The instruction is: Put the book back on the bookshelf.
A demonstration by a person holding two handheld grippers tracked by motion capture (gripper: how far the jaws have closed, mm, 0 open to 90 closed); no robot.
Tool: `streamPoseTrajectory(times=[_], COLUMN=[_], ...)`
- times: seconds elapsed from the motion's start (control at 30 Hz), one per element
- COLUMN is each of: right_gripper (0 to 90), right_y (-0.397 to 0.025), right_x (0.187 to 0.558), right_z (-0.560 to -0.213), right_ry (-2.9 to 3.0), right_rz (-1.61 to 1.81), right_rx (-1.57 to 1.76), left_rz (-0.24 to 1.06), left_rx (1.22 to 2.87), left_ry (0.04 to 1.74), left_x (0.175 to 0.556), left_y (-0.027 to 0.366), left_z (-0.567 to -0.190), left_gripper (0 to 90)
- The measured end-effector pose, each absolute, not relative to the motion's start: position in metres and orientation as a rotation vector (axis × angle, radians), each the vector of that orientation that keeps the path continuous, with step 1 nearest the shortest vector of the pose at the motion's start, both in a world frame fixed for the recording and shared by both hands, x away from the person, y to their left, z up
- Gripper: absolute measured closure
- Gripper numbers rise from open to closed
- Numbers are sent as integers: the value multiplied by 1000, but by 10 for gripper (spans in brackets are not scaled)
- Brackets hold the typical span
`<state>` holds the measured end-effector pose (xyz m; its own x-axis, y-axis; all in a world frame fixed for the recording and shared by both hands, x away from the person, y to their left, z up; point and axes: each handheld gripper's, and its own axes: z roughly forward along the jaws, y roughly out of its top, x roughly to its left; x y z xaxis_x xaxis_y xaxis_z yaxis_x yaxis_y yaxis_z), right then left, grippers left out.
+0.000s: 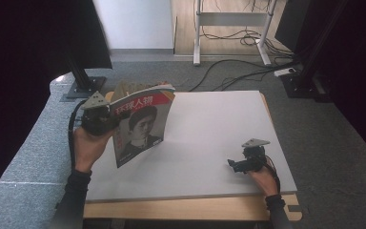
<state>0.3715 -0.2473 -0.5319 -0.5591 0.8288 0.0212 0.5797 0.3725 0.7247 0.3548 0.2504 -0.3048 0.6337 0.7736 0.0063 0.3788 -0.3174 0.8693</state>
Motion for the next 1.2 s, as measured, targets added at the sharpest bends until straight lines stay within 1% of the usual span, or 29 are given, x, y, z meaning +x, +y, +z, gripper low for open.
streamPoseTrajectory(times=[0.4,0.67,0.93,1.2], right_gripper=[0,0,0,0], right_y=[-246,-246,-246,-246], right_x=[371,371,371,371], right_z=[-536,-536,-536,-537], right_ry=[2292,2290,2291,2291], right_rz=[974,975,976,977], right_rx=[1228,1228,1228,1227], left_rz=[607,645,684,702], left_rx=[1886,1821,1788,1753], left_ry=[1010,1083,1157,1187], left_x=[347,351,367,393], left_y=[290,313,322,317], left_z=[-298,-294,-299,-309], left_gripper=[869,869,869,869])
